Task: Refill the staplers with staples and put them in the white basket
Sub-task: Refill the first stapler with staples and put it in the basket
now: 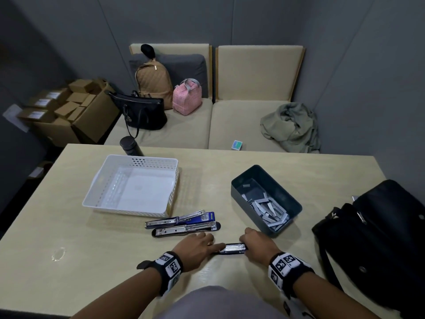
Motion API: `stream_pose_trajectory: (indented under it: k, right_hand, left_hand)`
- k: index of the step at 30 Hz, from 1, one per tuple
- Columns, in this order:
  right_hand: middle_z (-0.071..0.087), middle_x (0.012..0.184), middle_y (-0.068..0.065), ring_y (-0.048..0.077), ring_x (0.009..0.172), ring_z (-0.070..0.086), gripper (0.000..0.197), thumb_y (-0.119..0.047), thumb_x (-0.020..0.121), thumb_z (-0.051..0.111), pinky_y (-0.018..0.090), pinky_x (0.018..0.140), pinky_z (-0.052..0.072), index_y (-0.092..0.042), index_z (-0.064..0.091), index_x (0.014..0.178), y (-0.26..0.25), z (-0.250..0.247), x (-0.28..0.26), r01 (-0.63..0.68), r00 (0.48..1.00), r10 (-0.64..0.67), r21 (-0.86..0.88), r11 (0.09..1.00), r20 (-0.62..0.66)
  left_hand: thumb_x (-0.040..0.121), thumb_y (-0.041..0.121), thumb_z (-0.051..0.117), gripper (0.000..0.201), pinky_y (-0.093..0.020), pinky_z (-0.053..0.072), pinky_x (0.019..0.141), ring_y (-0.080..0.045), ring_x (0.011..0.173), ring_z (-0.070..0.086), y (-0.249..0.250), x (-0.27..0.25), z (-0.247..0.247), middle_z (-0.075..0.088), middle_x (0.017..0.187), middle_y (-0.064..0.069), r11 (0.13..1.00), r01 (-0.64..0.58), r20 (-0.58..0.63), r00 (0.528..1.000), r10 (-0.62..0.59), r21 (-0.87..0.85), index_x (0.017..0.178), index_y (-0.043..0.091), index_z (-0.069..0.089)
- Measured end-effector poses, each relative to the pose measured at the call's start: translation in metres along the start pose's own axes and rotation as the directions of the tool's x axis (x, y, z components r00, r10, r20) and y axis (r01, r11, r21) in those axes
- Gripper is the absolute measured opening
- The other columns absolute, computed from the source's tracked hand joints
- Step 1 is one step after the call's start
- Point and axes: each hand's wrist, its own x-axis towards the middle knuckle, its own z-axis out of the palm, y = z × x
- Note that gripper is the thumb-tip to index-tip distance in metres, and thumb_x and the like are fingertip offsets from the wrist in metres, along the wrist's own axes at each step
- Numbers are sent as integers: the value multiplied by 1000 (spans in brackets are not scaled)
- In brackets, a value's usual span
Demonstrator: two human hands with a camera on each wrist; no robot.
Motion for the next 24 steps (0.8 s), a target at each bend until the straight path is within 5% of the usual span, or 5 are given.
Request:
stream_pose_trajectory:
  k: [5,9,13,18,24]
  right_hand:
    - [55,113,11,31,103,59,25,-11,85,55,36,78,47,-12,56,110,-6,-16,-9,71,997,-72,17,997,26]
    - [62,115,-3,17,104,59,30,-20,92,49,32,85,47,-20,64,118,-4,-55,-10,220,957,-187,135,966,-223]
    - [66,104,-5,16,93,63,23,-21,92,50,32,77,52,-20,68,105,24,-96,5,118,927,-25,230,966,-374]
    - [68,114,9,26,100,64,31,-8,86,52,36,88,54,-12,70,112,77,-116,41,-165,951,232,296,941,-206]
    - [69,112,11,29,96,66,21,-9,87,56,35,79,53,-8,70,103,82,-107,75,-139,990,137,110,984,26]
  left_hand:
    - [100,11,41,59,-49,53,70,-35,103,49,-1,23,-10,54,117,-13,998,-7,107,994,13,-59,148,40,23]
    - [102,18,40,57,-48,52,70,-37,108,49,-8,25,-6,53,121,-11,995,-23,93,995,32,-99,150,44,24]
    - [103,30,34,49,-48,54,71,-34,99,53,-12,25,0,57,114,-9,995,-29,56,998,34,-95,147,47,24]
    - [101,27,39,50,-45,55,68,-32,96,55,-14,27,5,57,111,-8,992,3,61,998,5,-124,145,47,27]
    - [101,23,43,55,-45,55,67,-34,104,53,-17,35,0,50,127,-11,987,53,62,997,-45,-149,148,44,25]
